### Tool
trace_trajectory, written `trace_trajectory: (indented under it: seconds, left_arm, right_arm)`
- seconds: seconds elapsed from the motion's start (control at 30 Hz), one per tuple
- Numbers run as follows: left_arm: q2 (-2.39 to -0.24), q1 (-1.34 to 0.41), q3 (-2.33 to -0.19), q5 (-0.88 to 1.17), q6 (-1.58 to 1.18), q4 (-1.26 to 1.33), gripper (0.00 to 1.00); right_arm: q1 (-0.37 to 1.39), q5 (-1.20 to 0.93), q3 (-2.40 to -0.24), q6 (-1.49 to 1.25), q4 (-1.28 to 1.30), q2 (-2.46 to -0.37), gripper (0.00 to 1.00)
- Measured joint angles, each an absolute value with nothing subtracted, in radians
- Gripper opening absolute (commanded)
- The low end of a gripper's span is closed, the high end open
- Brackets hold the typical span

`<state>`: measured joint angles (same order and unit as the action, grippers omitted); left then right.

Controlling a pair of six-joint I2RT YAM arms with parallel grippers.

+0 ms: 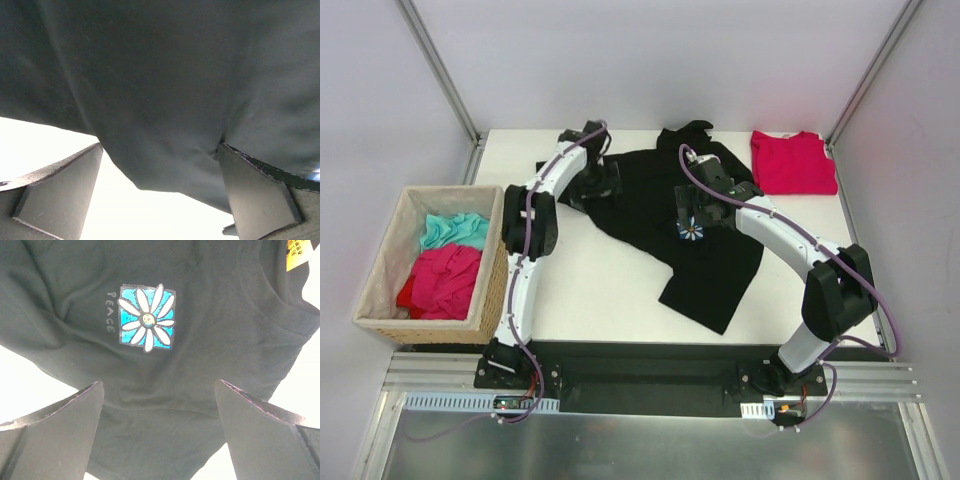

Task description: Fold and stack the t-shirts

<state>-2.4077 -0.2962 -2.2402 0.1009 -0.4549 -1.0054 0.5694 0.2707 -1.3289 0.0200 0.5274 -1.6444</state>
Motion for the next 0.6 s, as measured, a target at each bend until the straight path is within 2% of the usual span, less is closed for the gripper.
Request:
trace_trajectory:
  seconds: [0.07,0.2,0.6]
  left_arm:
    - [-2.425,-0.298,-2.131,0.090,-0.450,-1.011,0.99]
    - [-2.291,-0.309,-1.963,0.090,-0.452,-1.016,0.99]
    - [-1.893,-0.320,-1.651,0.059,-0.450,-0.924,0.99]
  right_arm:
    - [0.571,0.270,-1.329,0.020,0.527,-1.644,0.97]
    - [0.577,0.266,-1.329,0.020,0.527,-1.645,0.96]
    - [0.650,0.234,-1.347,0.059,0.527,-1.654,0.97]
